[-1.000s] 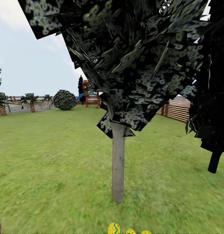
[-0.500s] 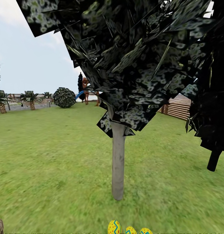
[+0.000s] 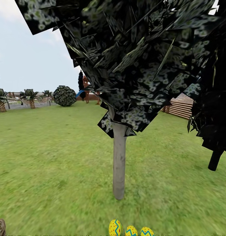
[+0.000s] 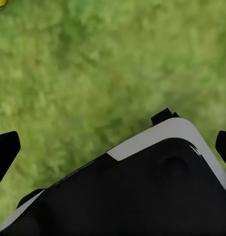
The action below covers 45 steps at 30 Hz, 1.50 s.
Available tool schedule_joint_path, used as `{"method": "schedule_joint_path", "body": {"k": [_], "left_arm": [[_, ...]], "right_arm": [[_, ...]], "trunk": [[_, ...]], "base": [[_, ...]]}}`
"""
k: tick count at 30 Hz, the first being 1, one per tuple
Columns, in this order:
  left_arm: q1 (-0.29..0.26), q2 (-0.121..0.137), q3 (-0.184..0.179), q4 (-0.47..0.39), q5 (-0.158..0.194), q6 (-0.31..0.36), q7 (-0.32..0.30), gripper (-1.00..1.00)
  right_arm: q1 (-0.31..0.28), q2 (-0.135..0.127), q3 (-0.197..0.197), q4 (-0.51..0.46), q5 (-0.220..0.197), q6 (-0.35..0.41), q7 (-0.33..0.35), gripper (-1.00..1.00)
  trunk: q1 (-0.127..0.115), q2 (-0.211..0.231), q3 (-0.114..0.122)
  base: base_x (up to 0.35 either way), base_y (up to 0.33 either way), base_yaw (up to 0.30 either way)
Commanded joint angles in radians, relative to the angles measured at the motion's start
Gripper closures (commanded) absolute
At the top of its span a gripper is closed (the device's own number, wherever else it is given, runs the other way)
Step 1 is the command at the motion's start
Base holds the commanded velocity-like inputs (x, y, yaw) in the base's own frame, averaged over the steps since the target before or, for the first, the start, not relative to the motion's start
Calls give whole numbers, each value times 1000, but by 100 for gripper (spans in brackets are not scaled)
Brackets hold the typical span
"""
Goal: Take the three Easter eggs out of the wicker basket on the lawn in the garden, then place them on the lawn next to a single tree (choose any tree) so that all three eggs are next to the same tree and none are left in the basket.
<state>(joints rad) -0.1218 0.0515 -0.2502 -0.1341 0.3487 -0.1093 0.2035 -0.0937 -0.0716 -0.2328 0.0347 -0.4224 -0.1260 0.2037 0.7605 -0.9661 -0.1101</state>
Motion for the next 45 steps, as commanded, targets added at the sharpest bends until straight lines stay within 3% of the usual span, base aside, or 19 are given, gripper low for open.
{"method": "schedule_joint_path", "body": {"k": [1,10,37,45], "left_arm": [[0,0,-8,0,9,-3,4,-100],[1,1,-9,1,9,-3,4,-100],[6,1,-8,1,10,-3,4,-100],[11,1,-8,1,10,-3,4,-100]], "right_arm": [[-1,0,-8,4,7,-5,6,-100],[-1,1,-8,4,53,-4,5,-100],[-1,3,-8,4,60,-5,5,-100],[-1,3,-8,4,60,-5,5,-100]], "trunk": [[-4,6,0],[-38,69,13],[-142,258,53],[-142,258,40]], "base": [[0,0,0],[0,0,0],[0,0,0],[0,0,0]]}}
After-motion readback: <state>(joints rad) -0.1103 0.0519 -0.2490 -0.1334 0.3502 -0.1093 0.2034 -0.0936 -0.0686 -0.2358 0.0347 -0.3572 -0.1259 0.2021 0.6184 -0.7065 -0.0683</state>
